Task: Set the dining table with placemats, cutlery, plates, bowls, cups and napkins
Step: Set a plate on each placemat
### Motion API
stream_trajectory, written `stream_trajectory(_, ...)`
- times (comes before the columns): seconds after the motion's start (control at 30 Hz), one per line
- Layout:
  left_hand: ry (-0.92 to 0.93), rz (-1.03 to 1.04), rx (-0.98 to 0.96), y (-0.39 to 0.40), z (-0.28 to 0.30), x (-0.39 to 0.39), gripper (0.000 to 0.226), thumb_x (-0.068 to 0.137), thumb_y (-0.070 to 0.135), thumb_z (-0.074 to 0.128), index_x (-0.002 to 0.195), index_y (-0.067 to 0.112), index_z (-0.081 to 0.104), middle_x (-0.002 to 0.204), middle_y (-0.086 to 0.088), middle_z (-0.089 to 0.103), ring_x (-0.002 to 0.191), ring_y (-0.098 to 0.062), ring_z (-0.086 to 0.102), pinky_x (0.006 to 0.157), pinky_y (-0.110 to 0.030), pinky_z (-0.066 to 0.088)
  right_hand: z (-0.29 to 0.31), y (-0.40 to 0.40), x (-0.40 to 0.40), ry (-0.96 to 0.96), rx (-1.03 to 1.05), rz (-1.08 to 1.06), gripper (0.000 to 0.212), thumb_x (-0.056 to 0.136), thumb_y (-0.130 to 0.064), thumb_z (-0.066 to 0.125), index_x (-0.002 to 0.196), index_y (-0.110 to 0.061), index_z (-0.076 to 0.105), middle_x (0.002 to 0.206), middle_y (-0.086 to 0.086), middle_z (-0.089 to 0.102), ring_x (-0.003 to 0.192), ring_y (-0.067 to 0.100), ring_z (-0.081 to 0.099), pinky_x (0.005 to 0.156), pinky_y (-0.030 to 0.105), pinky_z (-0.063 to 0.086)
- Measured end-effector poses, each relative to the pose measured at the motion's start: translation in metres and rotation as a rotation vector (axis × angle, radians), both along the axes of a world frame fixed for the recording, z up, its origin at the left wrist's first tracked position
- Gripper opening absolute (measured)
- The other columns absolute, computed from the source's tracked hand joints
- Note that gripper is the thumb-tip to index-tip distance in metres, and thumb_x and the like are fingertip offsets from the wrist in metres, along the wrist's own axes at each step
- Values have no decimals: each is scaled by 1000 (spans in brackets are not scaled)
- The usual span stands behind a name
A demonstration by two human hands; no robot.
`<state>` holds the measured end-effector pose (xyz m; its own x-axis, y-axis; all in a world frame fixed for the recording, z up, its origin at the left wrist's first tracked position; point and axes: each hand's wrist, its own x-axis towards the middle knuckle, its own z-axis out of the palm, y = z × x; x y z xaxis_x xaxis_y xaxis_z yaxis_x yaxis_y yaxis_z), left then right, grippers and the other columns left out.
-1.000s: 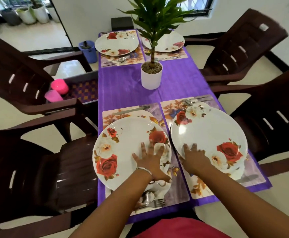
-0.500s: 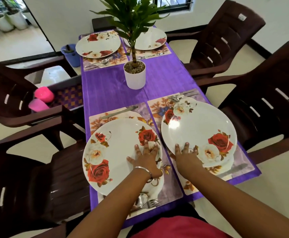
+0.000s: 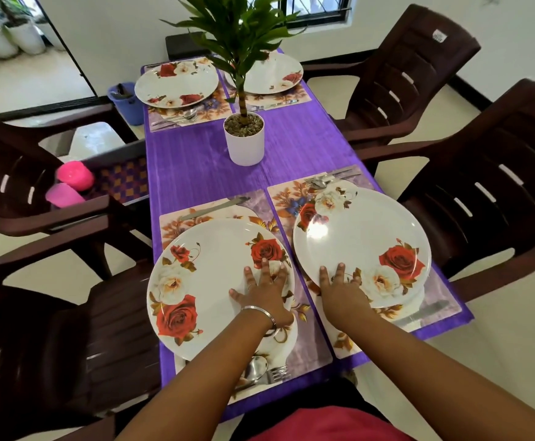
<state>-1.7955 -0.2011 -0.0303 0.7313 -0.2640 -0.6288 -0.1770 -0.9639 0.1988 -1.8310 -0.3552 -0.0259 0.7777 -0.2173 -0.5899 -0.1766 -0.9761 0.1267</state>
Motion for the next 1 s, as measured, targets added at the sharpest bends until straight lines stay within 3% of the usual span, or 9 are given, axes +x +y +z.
stream_trajectory(0.13, -45, -12, -14, 3, 3, -3, 109, 74, 59, 68, 150, 38, -6, 159, -2, -21, 145, -38, -17, 109, -70, 7, 16, 0, -2, -31, 15, 21, 71, 99, -20, 43, 153, -16, -3, 159, 21, -4, 141, 50, 16, 108, 52, 35)
stream_trajectory(0.27, -176, 24, -90, 8, 17, -17, 102, 75, 69, 60, 152, 28, 8, 162, -6, 1, 147, -35, -3, 115, -60, 8, 42, 6, -8, -124, 72, 56, 72, 97, -27, 47, 153, -15, 4, 160, 17, 2, 144, 42, 17, 113, 51, 28)
stream_trajectory(0.37, -337, 86, -204, 13, 35, -41, 76, 83, 50, 61, 148, 23, 30, 154, -4, 31, 144, -29, 21, 117, -48, 20, 66, 16, -19, -174, 119, 122, 83, 89, -35, 61, 152, -15, 10, 159, 14, 10, 143, 36, 24, 109, 50, 32)
stream_trajectory(0.5, -542, 203, -348, 25, 57, -90, 46, 85, 34, 59, 129, 19, 56, 125, -3, 59, 117, -23, 52, 100, -33, 40, 86, 31, -49, -385, 242, 262, 69, 88, -27, 58, 146, -14, 24, 148, 13, 33, 128, 31, 44, 98, 41, 45)
stream_trajectory(0.73, -777, 516, -480, 54, 80, -211, 33, 76, 26, 54, 103, 12, 67, 101, -7, 68, 99, -27, 61, 86, -36, 49, 101, 76, -129, -579, 501, 499, 52, 92, -28, 52, 140, -15, 37, 139, 8, 45, 121, 27, 49, 93, 37, 45)
stream_trajectory(0.87, -899, 661, -423, 103, 96, -279, 36, 71, 32, 47, 94, 14, 68, 91, -2, 69, 89, -24, 62, 81, -39, 51, 114, 135, -181, -564, 651, 619, 52, 89, -25, 53, 138, -15, 40, 135, 7, 47, 118, 26, 49, 92, 35, 45)
stream_trajectory(1.0, -1024, 798, -315, 182, 125, -330, 30, 73, 31, 54, 96, 17, 68, 93, 2, 69, 90, -19, 62, 83, -38, 51, 135, 210, -219, -608, 732, 795, 58, 87, -25, 55, 141, -13, 39, 139, 8, 45, 124, 26, 46, 101, 36, 43)
